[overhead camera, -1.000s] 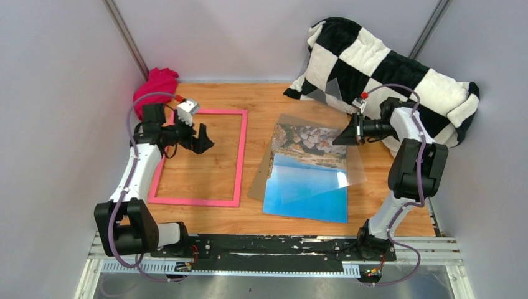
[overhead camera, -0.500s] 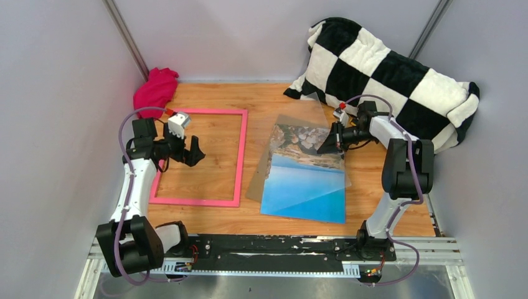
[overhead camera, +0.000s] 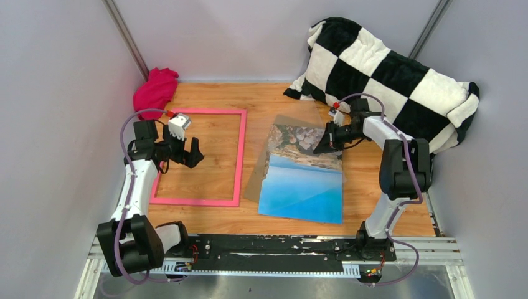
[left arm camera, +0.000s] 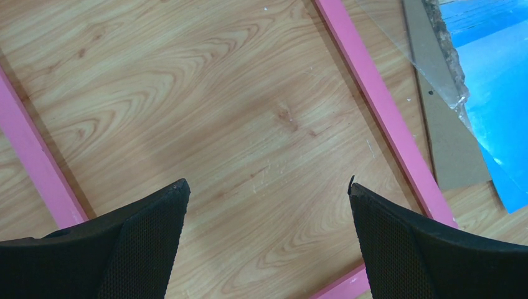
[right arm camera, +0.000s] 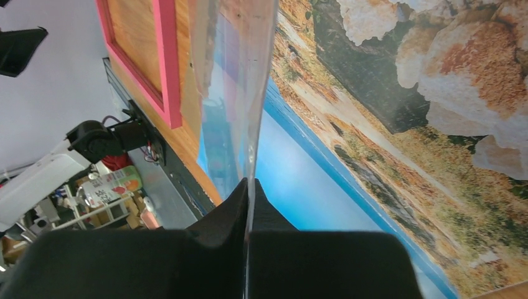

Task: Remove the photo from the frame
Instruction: Remove the photo frame item from the photo frame.

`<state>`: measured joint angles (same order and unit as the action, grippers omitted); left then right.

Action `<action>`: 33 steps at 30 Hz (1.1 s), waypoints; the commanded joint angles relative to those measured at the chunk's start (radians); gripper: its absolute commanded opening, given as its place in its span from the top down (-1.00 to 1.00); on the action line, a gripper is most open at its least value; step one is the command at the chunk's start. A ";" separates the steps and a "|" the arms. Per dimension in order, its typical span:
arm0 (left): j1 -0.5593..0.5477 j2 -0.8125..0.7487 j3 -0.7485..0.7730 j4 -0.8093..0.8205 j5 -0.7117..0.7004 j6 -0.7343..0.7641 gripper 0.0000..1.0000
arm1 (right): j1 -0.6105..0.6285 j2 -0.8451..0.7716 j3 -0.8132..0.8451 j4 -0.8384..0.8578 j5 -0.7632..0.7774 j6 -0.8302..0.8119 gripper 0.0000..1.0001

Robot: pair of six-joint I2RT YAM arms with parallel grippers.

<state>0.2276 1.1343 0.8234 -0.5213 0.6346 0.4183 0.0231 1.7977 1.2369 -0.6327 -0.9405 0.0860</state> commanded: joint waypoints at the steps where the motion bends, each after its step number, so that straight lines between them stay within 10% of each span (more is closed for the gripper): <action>1: 0.004 -0.009 -0.017 0.022 -0.005 0.002 -1.00 | 0.074 0.004 0.010 0.023 0.069 0.012 1.00; 33: 0.004 -0.020 -0.032 0.045 -0.033 -0.005 -1.00 | 0.181 -0.225 -0.217 0.300 0.206 0.428 1.00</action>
<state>0.2276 1.1339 0.8055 -0.4942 0.6125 0.4118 0.1902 1.5829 1.0264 -0.3702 -0.7589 0.4641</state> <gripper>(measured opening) 0.997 0.003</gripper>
